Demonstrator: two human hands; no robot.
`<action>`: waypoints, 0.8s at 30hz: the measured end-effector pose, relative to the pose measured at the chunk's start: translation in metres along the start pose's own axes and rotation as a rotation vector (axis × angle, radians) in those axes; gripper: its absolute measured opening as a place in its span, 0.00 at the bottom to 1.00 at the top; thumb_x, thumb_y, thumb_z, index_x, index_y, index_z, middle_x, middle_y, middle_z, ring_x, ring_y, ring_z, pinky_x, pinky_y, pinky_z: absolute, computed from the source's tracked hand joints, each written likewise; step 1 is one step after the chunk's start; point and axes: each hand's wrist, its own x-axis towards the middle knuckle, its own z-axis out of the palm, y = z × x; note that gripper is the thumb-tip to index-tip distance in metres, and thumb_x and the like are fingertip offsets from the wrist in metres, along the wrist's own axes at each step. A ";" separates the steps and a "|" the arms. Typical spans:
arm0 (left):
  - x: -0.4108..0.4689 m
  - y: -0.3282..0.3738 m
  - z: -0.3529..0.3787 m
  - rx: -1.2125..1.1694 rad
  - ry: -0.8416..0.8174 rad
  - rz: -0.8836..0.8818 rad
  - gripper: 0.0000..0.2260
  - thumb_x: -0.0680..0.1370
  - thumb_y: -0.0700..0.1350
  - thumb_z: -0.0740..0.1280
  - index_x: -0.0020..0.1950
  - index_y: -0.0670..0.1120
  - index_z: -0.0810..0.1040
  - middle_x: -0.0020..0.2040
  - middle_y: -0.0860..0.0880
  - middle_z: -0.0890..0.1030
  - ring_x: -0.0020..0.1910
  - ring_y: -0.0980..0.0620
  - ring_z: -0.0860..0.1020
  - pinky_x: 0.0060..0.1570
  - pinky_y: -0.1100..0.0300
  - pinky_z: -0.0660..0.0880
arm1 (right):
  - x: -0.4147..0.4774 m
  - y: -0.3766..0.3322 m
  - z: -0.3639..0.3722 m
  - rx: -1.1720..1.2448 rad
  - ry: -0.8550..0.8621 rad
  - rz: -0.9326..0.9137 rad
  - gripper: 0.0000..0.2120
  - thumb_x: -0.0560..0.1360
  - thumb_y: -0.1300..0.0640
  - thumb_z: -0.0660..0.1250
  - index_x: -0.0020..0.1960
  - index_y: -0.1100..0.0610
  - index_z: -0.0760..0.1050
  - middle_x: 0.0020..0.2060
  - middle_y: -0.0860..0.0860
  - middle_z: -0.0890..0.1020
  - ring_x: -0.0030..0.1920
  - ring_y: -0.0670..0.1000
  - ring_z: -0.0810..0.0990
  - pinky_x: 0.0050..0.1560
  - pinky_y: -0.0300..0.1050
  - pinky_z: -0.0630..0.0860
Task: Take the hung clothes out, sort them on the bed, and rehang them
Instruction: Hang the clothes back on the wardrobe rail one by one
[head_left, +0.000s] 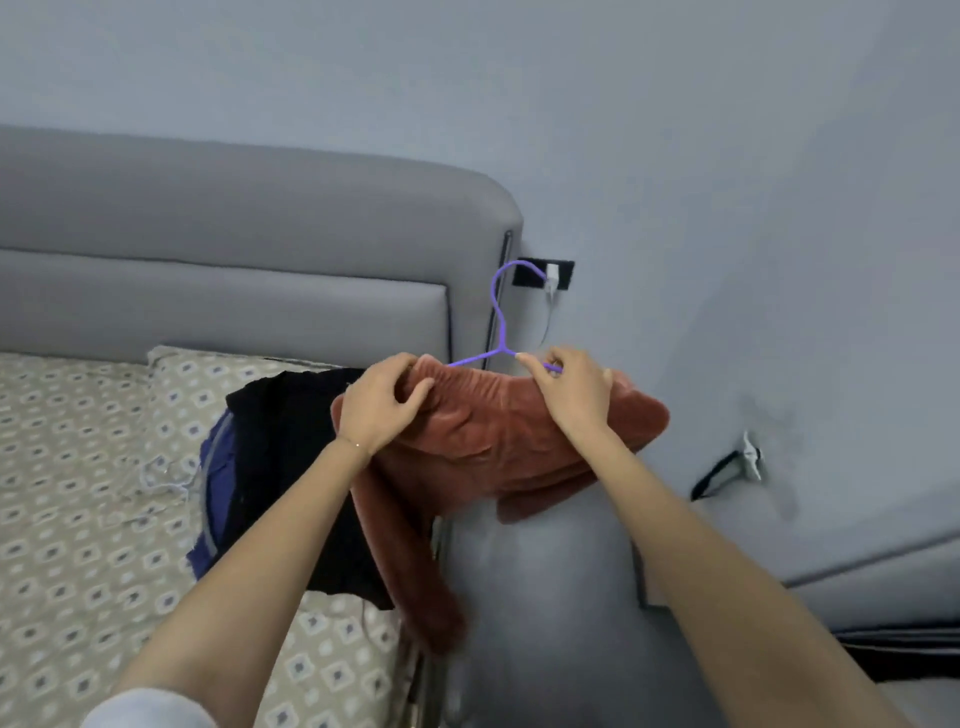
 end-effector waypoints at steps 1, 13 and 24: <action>0.004 0.019 0.011 -0.010 -0.026 0.051 0.19 0.75 0.62 0.60 0.53 0.50 0.78 0.50 0.52 0.82 0.51 0.48 0.79 0.49 0.54 0.74 | -0.006 0.018 -0.016 -0.007 0.011 0.045 0.22 0.74 0.34 0.65 0.36 0.53 0.72 0.35 0.47 0.77 0.46 0.56 0.79 0.51 0.51 0.67; -0.022 0.248 0.164 -0.053 -0.230 0.399 0.26 0.73 0.67 0.56 0.54 0.49 0.79 0.47 0.47 0.84 0.48 0.42 0.82 0.45 0.53 0.75 | -0.108 0.231 -0.191 -0.043 0.184 0.381 0.24 0.75 0.37 0.66 0.33 0.55 0.65 0.31 0.49 0.72 0.41 0.59 0.78 0.42 0.49 0.68; -0.071 0.424 0.253 -0.180 -0.313 0.585 0.24 0.72 0.69 0.58 0.46 0.50 0.79 0.34 0.50 0.81 0.38 0.43 0.82 0.36 0.55 0.74 | -0.190 0.364 -0.325 -0.091 0.446 0.463 0.19 0.73 0.38 0.69 0.35 0.50 0.69 0.35 0.48 0.77 0.42 0.56 0.79 0.47 0.48 0.64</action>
